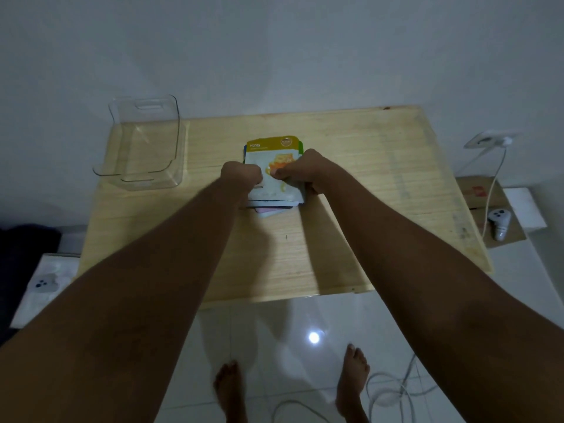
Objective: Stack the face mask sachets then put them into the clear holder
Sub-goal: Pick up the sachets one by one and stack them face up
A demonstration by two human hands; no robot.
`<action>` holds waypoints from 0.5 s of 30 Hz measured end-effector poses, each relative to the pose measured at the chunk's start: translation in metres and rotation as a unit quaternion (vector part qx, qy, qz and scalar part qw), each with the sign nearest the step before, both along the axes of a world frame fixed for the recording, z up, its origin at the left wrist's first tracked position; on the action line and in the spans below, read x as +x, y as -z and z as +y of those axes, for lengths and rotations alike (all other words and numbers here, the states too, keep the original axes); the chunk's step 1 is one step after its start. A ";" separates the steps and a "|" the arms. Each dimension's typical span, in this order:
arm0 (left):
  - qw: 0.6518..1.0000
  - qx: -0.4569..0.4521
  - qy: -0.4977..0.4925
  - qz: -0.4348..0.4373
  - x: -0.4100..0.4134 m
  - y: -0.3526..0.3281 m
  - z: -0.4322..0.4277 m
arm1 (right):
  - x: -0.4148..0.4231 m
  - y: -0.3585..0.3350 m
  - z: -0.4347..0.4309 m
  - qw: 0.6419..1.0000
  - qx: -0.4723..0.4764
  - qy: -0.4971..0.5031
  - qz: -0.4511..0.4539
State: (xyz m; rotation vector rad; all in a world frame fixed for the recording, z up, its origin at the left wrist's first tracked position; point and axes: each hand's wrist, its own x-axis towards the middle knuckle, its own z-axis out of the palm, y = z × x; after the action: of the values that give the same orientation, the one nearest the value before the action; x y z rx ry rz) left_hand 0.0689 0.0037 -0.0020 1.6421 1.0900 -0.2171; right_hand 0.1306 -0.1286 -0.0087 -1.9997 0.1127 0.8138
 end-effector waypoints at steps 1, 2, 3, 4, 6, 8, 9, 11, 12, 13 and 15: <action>1.000 -0.010 0.016 0.012 0.000 -0.002 0.001 | 0.000 0.000 0.000 1.000 0.007 -0.001 0.012; 0.999 -0.021 0.030 0.022 -0.001 -0.004 0.003 | -0.002 0.002 0.001 1.000 0.013 -0.003 0.016; 0.998 -0.030 0.037 0.031 -0.002 -0.006 0.004 | -0.002 0.005 0.003 1.000 0.016 -0.002 0.015; 0.998 -0.037 0.044 0.034 -0.002 -0.006 0.006 | -0.002 0.008 0.004 1.000 0.014 0.000 0.009; 0.997 -0.036 0.070 0.023 0.000 -0.004 0.008 | -0.005 0.007 0.004 1.000 0.013 -0.004 -0.011; 0.996 -0.030 0.079 0.007 0.000 -0.005 0.008 | -0.007 0.006 0.005 1.000 0.016 -0.007 -0.020; 0.996 -0.034 0.082 0.002 -0.001 -0.005 0.007 | -0.007 0.006 0.005 1.000 0.014 -0.009 -0.026; 0.995 -0.056 0.078 -0.004 -0.007 -0.003 0.006 | -0.008 0.004 0.004 0.999 0.007 -0.020 -0.038; 0.995 -0.073 0.062 -0.010 -0.010 0.000 0.007 | -0.008 0.004 0.003 0.999 0.003 -0.023 -0.039; 0.995 -0.094 0.036 -0.020 -0.012 0.005 0.008 | -0.008 0.004 0.001 0.999 0.013 -0.022 -0.041; 0.992 -0.116 0.003 -0.053 -0.014 0.016 0.009 | -0.010 0.003 -0.004 0.999 0.045 -0.009 -0.030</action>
State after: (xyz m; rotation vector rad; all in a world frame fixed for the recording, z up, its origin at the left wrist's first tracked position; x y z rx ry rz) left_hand 0.0547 0.0129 -0.0183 1.4319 0.9429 -0.2488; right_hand 0.1207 -0.1324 -0.0117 -1.9405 0.0243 0.7570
